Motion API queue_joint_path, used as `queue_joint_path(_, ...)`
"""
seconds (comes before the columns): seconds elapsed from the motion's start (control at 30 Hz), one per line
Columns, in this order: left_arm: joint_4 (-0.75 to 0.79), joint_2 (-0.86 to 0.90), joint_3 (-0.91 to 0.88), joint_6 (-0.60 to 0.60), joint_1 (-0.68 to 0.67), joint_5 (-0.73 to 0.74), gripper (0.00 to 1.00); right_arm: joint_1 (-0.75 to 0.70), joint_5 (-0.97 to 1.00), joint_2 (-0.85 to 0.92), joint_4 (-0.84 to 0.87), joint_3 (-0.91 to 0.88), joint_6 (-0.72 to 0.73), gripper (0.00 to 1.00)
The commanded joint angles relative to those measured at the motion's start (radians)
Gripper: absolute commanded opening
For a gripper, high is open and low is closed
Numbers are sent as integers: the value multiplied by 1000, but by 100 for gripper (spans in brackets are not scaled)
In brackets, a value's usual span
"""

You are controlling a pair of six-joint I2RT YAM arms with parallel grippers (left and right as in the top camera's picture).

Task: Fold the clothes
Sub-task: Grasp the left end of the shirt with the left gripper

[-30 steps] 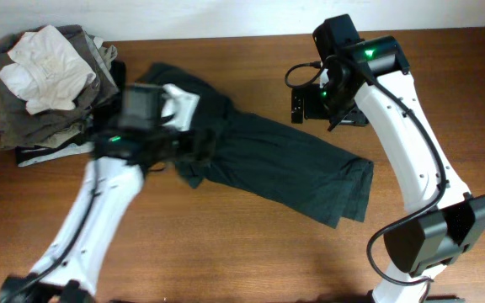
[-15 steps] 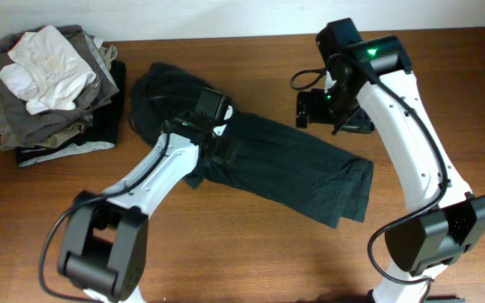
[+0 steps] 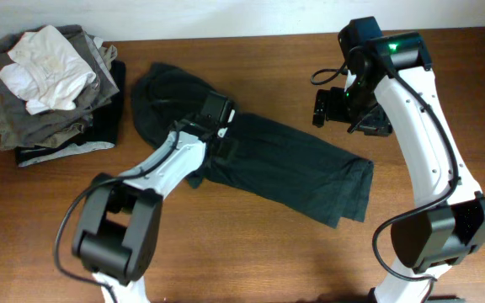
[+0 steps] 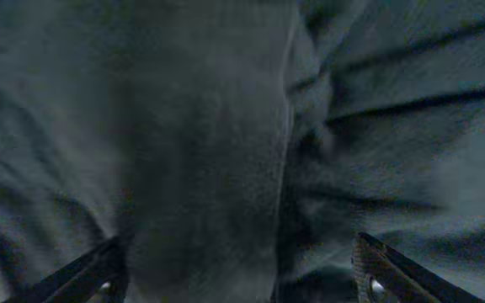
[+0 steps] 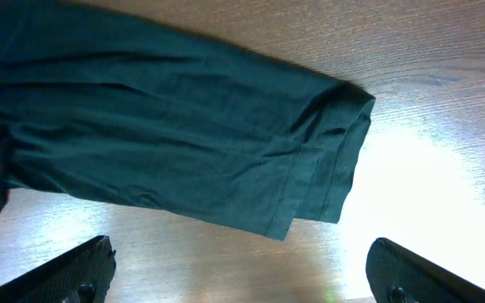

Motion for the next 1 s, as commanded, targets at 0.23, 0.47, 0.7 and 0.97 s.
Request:
queue_joint_path(0.23, -15, 8, 20, -3, -3, -77, 82, -2, 59, 8, -4, -2, 11, 99)
queue_joint_path(0.47, -58, -75, 66, -3, -3, -74, 80, -2, 72, 8, -4, -2, 12, 99)
queue_joint_path(0.7, -64, -55, 62, -3, -3, -74, 67, -2, 71, 8, -5, -4, 12, 99)
queue_joint_path(0.97, -65, 10, 63, 21, -3, -74, 71, -2, 69, 8, 13, -80, 12, 99)
